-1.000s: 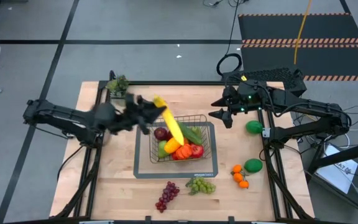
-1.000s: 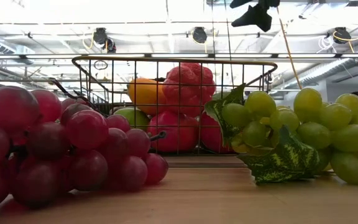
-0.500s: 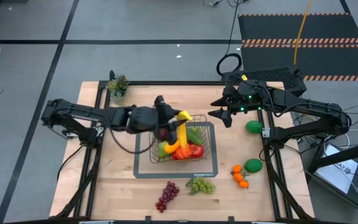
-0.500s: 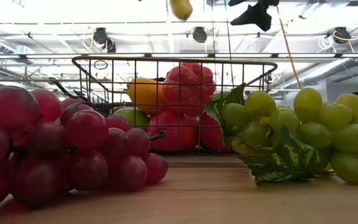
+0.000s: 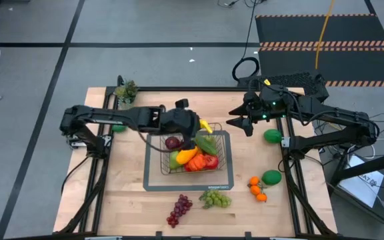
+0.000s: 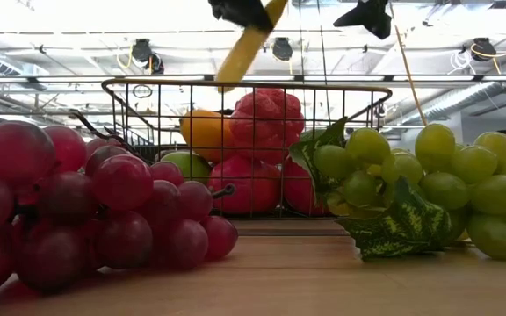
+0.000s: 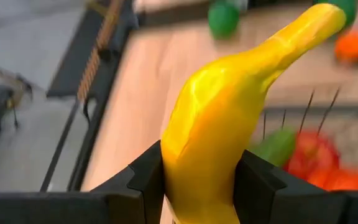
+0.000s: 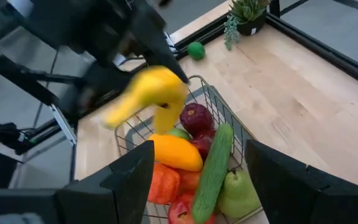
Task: Build produce basket
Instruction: Put the banana into the gold wire basket, then put the tangerines into the gold wire basket
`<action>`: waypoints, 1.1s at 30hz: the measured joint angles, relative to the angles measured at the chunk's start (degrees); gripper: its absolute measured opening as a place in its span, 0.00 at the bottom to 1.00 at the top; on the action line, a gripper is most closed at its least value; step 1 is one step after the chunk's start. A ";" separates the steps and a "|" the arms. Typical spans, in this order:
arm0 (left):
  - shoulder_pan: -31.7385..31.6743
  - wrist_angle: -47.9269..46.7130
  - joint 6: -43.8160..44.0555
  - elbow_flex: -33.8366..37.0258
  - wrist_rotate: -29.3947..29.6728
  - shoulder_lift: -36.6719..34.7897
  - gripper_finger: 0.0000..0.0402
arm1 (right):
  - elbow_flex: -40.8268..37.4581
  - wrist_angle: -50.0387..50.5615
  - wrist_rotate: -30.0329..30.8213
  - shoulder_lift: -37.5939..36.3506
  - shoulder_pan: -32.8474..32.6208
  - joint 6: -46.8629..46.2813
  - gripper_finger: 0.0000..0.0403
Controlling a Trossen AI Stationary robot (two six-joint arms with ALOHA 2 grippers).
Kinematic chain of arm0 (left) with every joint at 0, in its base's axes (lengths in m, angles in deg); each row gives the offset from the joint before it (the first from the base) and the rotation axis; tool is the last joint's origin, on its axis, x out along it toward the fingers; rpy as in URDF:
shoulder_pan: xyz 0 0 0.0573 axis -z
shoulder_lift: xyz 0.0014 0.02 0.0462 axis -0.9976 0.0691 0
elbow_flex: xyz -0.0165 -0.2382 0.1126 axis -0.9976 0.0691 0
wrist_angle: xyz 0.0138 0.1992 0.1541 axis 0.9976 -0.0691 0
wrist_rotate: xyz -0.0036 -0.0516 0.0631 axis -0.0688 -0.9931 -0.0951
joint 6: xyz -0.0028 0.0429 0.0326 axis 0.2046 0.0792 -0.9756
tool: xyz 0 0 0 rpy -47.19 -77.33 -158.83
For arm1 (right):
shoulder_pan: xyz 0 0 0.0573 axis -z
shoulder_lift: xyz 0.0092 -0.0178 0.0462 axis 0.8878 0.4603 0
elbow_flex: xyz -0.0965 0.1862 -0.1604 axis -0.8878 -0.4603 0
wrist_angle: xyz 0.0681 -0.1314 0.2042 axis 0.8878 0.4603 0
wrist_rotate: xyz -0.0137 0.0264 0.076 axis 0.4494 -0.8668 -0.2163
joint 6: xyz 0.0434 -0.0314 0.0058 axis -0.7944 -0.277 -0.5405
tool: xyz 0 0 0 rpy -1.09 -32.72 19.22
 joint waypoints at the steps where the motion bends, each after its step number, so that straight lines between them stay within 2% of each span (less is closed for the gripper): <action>1: -0.10 -1.82 0.16 0.12 0.02 0.42 0.37 | 0.00 0.06 0.00 -0.43 0.02 -0.33 0.61; 7: -0.51 -5.48 1.14 0.06 0.00 2.74 0.37 | 0.00 0.07 0.51 -3.17 0.02 -2.07 0.61; 19: -0.78 -15.28 -5.67 0.32 -4.04 5.36 0.38 | -0.02 -0.04 0.63 -4.41 0.02 -11.87 0.61; 22: -0.78 -15.18 -6.43 0.34 -4.04 5.26 0.44 | -0.02 -0.78 2.16 -4.30 0.00 -17.63 0.61; 26: -1.00 -15.13 -4.47 0.34 -4.05 5.28 0.58 | -0.02 -0.81 3.55 -4.30 -0.11 -24.39 0.61; 30: -1.10 -16.37 2.48 0.34 -4.07 4.90 0.71 | -0.01 1.05 3.79 -4.57 -1.69 -27.52 0.61; 33: -1.09 -16.57 10.07 0.33 -5.07 3.24 0.76 | 0.02 4.32 3.89 -4.56 -3.29 -30.00 0.61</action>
